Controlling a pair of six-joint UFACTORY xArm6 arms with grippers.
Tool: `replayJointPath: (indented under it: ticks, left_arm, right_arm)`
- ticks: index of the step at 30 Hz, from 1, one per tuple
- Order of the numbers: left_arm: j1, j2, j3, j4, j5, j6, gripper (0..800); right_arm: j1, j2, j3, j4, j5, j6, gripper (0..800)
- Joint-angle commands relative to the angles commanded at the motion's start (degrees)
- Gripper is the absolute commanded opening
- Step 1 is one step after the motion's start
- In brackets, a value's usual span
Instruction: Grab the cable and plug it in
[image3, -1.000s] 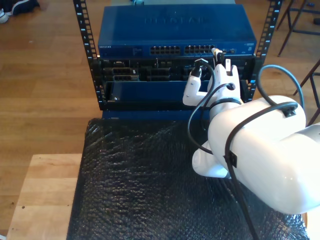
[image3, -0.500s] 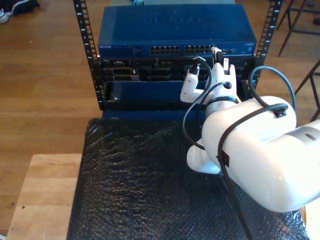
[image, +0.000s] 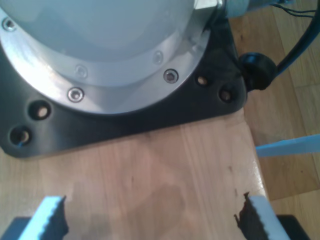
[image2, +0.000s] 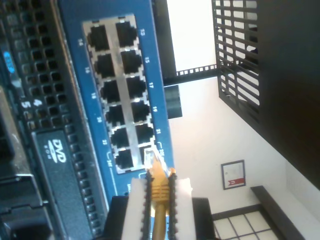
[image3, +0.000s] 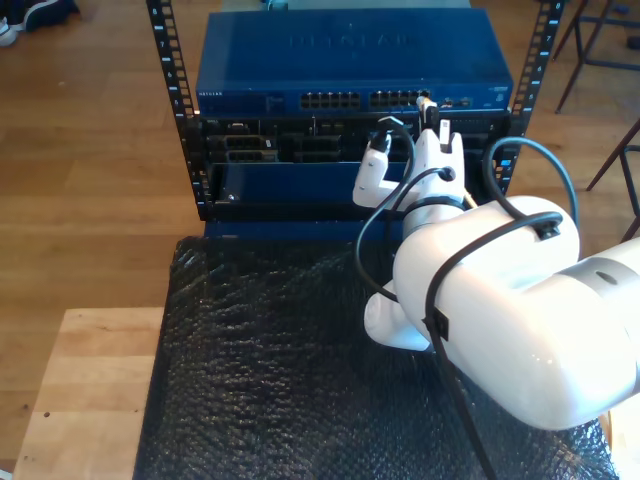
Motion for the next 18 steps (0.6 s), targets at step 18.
replayJointPath:
  ticks: [18]
  left_arm:
    - [0.00,0.00,0.00,0.00,0.00,0.00,800]
  right_arm:
    - [1.32,1.32,-1.58,3.25,-0.09,-2.55,0]
